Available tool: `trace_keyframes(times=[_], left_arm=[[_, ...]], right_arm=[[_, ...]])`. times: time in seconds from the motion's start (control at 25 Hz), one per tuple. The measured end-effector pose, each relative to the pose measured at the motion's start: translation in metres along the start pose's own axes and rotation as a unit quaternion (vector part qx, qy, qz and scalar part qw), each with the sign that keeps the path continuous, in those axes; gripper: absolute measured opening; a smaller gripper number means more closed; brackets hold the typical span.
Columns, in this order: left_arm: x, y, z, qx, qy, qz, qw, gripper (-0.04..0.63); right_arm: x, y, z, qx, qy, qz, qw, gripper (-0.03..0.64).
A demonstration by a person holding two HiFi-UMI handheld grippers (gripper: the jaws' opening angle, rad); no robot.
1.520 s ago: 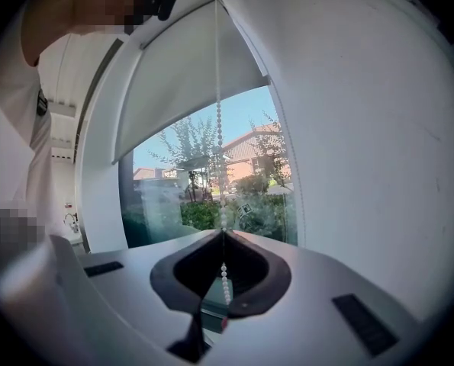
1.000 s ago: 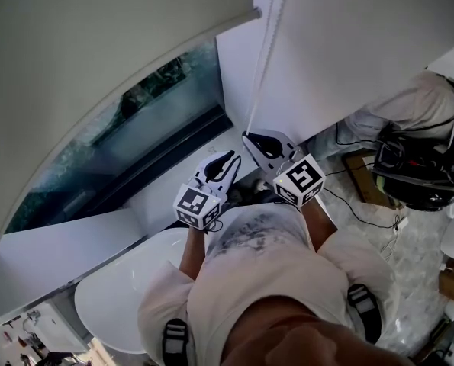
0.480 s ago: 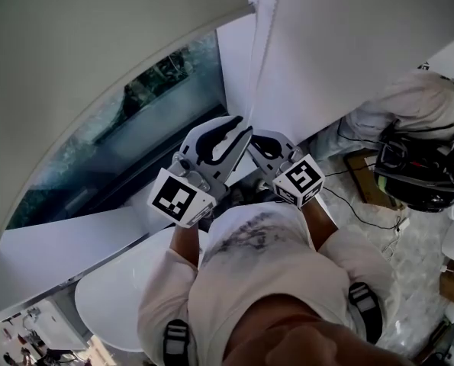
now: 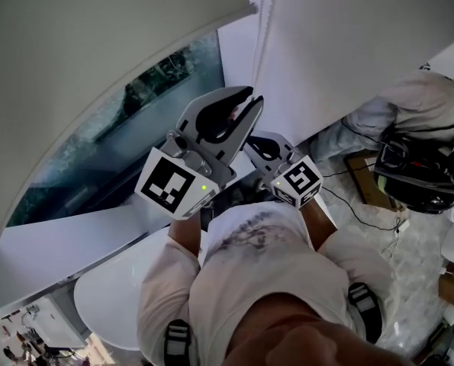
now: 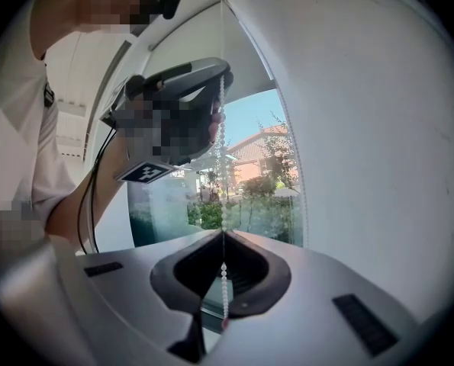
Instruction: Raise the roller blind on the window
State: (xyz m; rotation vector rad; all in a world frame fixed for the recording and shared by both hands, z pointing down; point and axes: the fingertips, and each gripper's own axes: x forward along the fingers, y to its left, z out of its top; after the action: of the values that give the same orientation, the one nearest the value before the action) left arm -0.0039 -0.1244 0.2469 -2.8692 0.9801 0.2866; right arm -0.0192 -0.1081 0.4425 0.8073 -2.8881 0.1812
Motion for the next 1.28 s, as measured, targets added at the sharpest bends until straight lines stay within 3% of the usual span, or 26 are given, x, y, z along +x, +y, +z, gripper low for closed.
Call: trace_keyframes(times=[0.12,0.6,1.28], left_arm=[[0.004,-0.003,0.001,-0.009,0.020,0.000,0.9998,0.009],[-0.004,0.000,-0.038,-0.019,0.052,0.015,0.9984,0.008],[-0.029,-0.001,-0.104,-0.092,0.090,0.036,0.9911,0.008]], right_arm=[[0.001,0.001,0.000,-0.001,0.001,0.001,1.000,0.061],[0.009,-0.007,-0.038,0.006,0.047,0.001,0.999,0.061],[0.015,-0.004,-0.104,0.034,0.113,0.006,0.993,0.061]])
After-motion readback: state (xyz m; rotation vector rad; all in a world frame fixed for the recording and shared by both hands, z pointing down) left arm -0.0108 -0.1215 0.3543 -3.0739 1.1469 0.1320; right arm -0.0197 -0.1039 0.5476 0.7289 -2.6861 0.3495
